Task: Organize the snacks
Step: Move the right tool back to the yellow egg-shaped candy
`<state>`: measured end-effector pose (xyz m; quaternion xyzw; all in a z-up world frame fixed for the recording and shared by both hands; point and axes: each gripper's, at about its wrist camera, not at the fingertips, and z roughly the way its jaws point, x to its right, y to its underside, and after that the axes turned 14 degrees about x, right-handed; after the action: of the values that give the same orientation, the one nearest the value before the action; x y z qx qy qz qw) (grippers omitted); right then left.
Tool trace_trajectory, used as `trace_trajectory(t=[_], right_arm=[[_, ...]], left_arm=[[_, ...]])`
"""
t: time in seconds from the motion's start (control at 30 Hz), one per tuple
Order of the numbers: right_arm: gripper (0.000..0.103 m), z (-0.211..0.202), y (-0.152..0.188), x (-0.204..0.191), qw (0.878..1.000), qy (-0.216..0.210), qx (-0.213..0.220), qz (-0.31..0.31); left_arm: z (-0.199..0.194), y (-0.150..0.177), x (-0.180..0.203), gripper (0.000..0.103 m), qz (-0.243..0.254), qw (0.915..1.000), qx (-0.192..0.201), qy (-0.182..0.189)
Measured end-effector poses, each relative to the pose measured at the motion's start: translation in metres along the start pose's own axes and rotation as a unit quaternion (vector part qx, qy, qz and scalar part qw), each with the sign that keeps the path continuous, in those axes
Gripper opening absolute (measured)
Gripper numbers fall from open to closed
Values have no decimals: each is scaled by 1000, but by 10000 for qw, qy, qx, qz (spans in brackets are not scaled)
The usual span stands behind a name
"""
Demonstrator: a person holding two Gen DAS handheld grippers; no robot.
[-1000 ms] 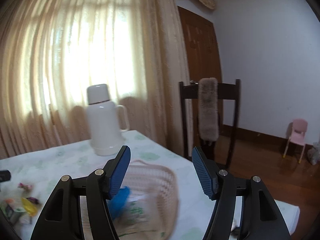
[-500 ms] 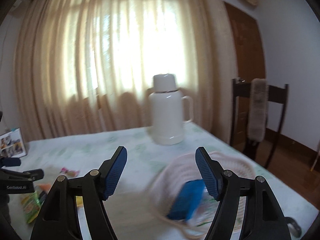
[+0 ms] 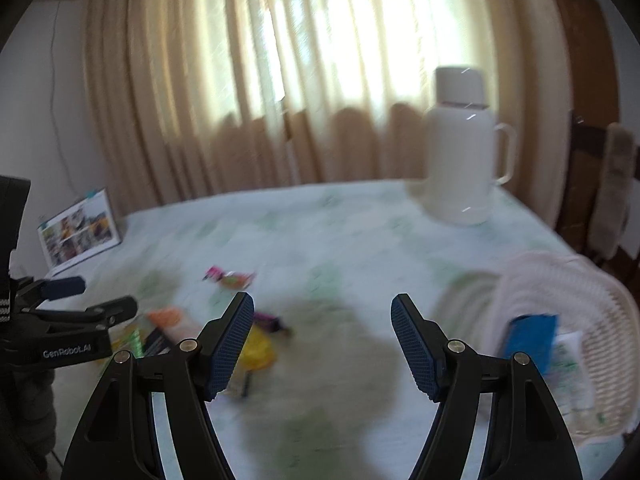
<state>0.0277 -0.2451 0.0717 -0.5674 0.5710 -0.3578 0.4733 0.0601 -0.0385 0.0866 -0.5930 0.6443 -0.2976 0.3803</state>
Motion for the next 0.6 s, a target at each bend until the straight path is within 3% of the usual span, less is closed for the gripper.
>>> trace_trajectory(t=[0.17,0.47,0.6], right_arm=[[72,21,12,-17,9983,-349,-456,-82],[72,47,25,-40,9946,-485,-854,-321],[59,58,29,-53,9911,-600,-1053,-557]], left_arm=[[5,4,-15,84,-91,9999,-65,-92],[15,10,-51,84,-380,9986,-194,-326],[21,11,-78,84,-680,9961,-257,-506]])
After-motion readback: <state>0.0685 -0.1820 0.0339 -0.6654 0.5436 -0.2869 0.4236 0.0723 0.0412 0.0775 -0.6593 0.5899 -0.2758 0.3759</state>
